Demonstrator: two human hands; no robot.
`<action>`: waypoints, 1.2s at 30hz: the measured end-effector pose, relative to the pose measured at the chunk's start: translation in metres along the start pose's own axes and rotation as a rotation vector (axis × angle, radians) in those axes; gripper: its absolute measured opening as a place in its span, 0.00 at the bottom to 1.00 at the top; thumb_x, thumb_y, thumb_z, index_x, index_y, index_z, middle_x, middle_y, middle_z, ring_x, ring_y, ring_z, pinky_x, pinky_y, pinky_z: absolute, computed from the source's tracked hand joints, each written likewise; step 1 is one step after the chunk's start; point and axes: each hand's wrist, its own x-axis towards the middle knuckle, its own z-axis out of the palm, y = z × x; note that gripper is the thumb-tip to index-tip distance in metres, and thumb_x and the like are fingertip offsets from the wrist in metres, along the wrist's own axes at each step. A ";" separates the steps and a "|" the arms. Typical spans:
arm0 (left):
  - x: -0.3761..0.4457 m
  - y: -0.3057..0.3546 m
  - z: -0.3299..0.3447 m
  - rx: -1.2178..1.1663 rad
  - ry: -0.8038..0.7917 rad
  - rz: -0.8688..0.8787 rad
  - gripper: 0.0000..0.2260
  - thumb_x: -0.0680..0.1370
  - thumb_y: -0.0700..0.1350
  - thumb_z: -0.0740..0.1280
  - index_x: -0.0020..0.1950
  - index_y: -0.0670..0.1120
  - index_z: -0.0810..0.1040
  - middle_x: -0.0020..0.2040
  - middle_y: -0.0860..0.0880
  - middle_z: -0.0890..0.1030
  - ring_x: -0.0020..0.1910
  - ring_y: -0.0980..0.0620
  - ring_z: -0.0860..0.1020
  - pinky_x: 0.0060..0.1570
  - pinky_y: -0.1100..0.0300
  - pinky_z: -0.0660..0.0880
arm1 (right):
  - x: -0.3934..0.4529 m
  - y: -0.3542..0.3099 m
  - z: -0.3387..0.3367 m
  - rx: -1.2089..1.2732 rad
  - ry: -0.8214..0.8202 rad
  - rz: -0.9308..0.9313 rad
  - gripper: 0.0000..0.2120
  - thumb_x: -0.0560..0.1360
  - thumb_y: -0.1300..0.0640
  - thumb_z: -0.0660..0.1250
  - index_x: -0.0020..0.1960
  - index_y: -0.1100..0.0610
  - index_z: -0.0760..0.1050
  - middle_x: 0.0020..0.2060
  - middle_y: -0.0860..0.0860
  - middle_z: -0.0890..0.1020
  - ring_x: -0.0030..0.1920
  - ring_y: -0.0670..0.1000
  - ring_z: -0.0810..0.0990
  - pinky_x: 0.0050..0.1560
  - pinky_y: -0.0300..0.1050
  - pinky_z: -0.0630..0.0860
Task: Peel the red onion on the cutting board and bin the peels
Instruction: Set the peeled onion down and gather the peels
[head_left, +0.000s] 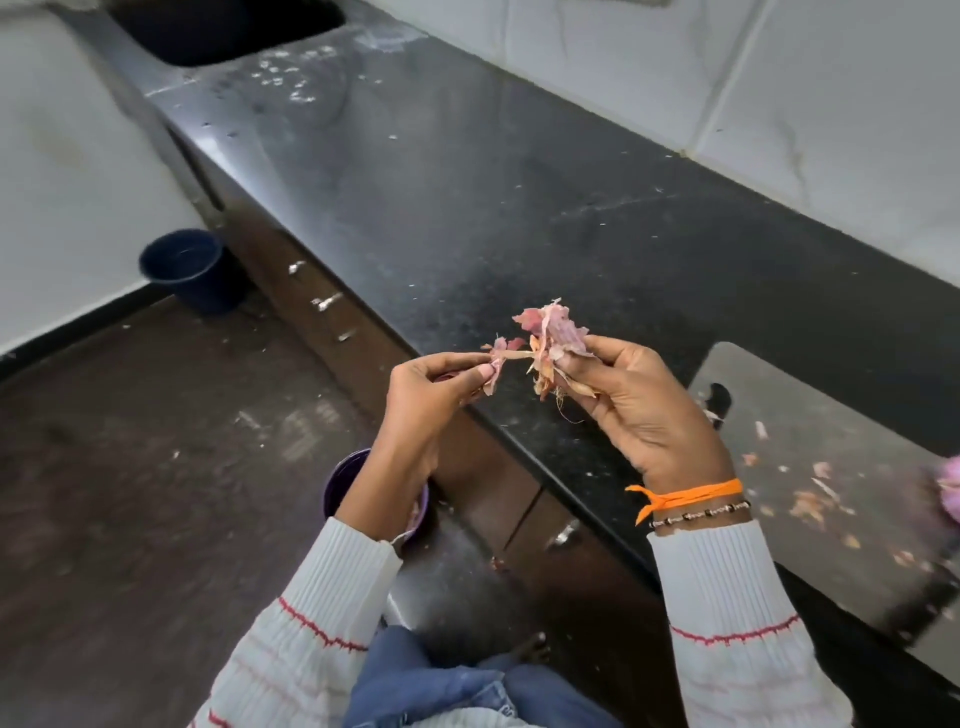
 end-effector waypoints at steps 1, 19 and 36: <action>0.000 0.002 -0.014 0.002 0.026 0.008 0.07 0.71 0.32 0.70 0.41 0.43 0.83 0.35 0.51 0.84 0.36 0.57 0.81 0.38 0.68 0.77 | 0.003 0.003 0.013 0.007 -0.025 0.011 0.10 0.74 0.71 0.61 0.44 0.60 0.78 0.33 0.48 0.85 0.37 0.43 0.83 0.38 0.31 0.77; 0.030 -0.040 -0.210 -0.043 0.348 -0.221 0.05 0.72 0.31 0.69 0.47 0.36 0.81 0.33 0.49 0.83 0.32 0.57 0.80 0.35 0.68 0.76 | 0.076 0.135 0.171 0.028 -0.099 0.358 0.09 0.74 0.72 0.61 0.43 0.62 0.77 0.31 0.49 0.84 0.34 0.43 0.83 0.37 0.31 0.78; 0.164 -0.281 -0.308 0.093 0.466 -0.578 0.07 0.74 0.32 0.68 0.43 0.43 0.82 0.37 0.46 0.81 0.34 0.54 0.78 0.33 0.66 0.77 | 0.218 0.416 0.130 -0.070 0.159 0.723 0.10 0.74 0.74 0.60 0.40 0.62 0.75 0.26 0.49 0.83 0.30 0.43 0.82 0.37 0.32 0.79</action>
